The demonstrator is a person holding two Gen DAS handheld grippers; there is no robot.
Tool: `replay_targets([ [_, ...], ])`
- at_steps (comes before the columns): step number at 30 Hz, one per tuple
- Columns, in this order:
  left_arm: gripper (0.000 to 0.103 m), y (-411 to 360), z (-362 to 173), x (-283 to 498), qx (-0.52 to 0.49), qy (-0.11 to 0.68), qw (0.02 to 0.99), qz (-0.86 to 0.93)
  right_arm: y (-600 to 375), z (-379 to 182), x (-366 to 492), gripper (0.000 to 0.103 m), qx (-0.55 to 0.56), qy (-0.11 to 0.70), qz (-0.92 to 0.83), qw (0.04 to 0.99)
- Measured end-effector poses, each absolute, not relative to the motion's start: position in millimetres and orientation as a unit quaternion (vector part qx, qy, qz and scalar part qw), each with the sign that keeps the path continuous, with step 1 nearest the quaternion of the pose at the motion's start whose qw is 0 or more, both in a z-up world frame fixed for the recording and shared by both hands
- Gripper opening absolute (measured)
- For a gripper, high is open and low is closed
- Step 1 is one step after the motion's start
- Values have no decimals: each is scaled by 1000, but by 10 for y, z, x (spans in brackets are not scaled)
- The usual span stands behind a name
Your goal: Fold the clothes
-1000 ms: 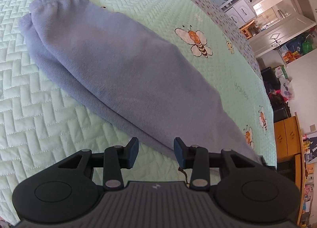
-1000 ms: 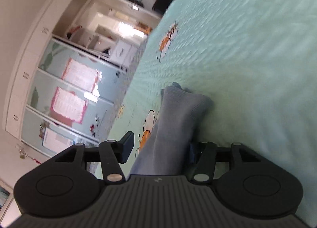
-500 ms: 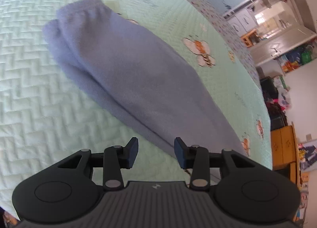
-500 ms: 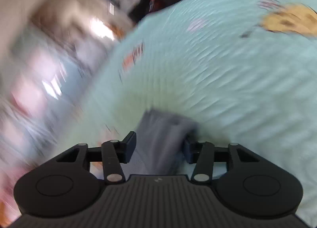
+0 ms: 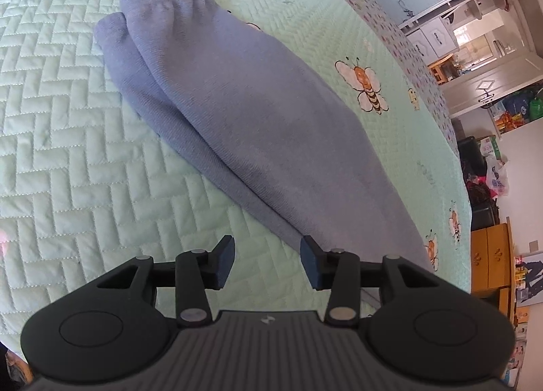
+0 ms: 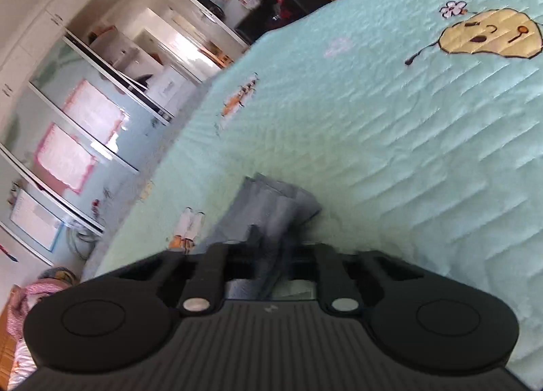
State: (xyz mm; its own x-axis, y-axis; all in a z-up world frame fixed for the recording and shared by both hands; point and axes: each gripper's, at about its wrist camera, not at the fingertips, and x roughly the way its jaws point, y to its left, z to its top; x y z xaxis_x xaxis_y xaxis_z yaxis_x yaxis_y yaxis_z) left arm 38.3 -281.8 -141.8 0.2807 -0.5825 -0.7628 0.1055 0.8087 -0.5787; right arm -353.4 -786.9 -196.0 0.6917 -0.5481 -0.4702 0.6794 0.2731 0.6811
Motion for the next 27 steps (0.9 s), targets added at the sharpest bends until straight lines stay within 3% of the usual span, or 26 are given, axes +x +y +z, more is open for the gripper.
replay_targets([
  [12, 46, -2831, -1510, 332, -210, 567, 766, -220, -7955, -1518, -3434, 7, 404, 24, -371, 836],
  [14, 46, -2823, -1528, 323, -213, 568, 764, -219, -8072, -1686, -3384, 13, 425, 77, -388, 814],
  [16, 46, -2816, -1551, 311, -211, 572, 762, -218, -8129, -1895, -3437, 11, 450, 107, -399, 792],
  [20, 46, -2765, -1590, 297, -210, 576, 761, -213, -7905, -1825, -3750, 25, 439, 54, -437, 783],
  [24, 46, -2758, -1574, 270, -212, 574, 760, -218, -7779, -1578, -3602, 30, 390, 41, -372, 842],
  [26, 47, -2757, -1553, 252, -212, 572, 760, -223, -7812, -1484, -3350, 58, 355, 76, -331, 871],
  [27, 47, -2756, -1542, 244, -212, 571, 761, -225, -7843, -1468, -3204, 60, 338, 105, -314, 881],
])
